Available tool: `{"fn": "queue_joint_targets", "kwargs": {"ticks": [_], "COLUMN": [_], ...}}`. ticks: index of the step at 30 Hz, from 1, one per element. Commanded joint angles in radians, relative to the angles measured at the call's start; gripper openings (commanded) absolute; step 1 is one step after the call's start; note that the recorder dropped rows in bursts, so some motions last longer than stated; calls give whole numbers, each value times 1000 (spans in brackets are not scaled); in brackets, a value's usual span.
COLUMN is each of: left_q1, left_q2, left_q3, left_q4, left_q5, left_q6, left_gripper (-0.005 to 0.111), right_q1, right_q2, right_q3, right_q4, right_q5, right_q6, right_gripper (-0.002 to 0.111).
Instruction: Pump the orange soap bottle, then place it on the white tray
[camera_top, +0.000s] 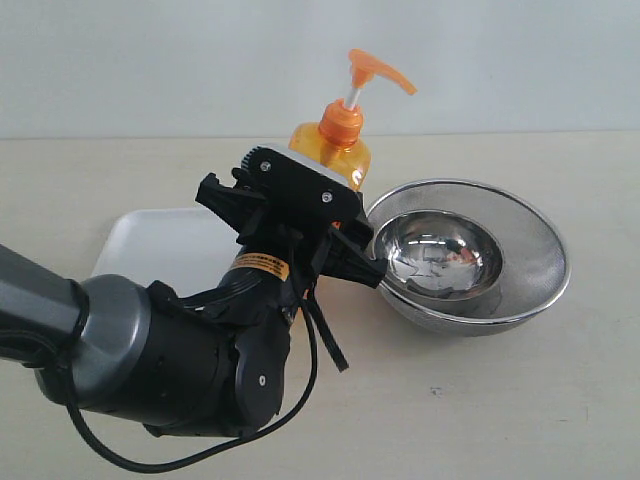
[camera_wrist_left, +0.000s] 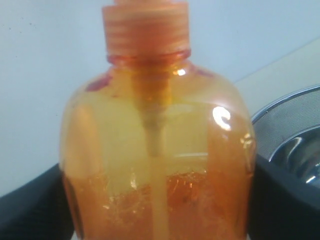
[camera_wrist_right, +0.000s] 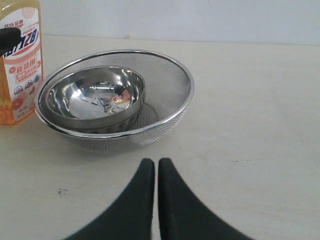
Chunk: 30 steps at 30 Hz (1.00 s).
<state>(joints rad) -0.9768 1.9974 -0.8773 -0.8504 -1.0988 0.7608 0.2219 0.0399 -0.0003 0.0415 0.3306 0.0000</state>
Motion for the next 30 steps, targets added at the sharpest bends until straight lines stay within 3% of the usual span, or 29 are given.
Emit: {"fn": "queue_joint_targets", "kwargs": {"ticks": [1,6,14,19,23,25,30], "left_q1": [-1,-1,-1,-1,-1,-1,-1], "left_q2": [-26,-26,-26,-26,-26,-26,-26], "left_q3": [-5,-5,-5,-5,-5,-5,-5], "left_q4": [32,30,30,30,30,32,32], "left_q5": [-79,-75,-75,-75,-75,-77,-77], "left_q6": [16,16,16,14,14,14,14], "left_gripper": [5,5,5,5,5,5,5], "right_q1": [-4,-4,-4,-4,-2,-2,-2], "right_q2": [-7,-7,-7,-7,4,57,218], "right_q3": [0,0,0,0,-132,-252,-404], "right_q4": [0,-29,97,269,-80,-135,-298], "right_q5": [-10,-155,-419,-636,-550,-534,-537], "right_q6": [0,-7,98,416,526,691,752], "right_gripper": [0,0,0,0,0,0,0]}}
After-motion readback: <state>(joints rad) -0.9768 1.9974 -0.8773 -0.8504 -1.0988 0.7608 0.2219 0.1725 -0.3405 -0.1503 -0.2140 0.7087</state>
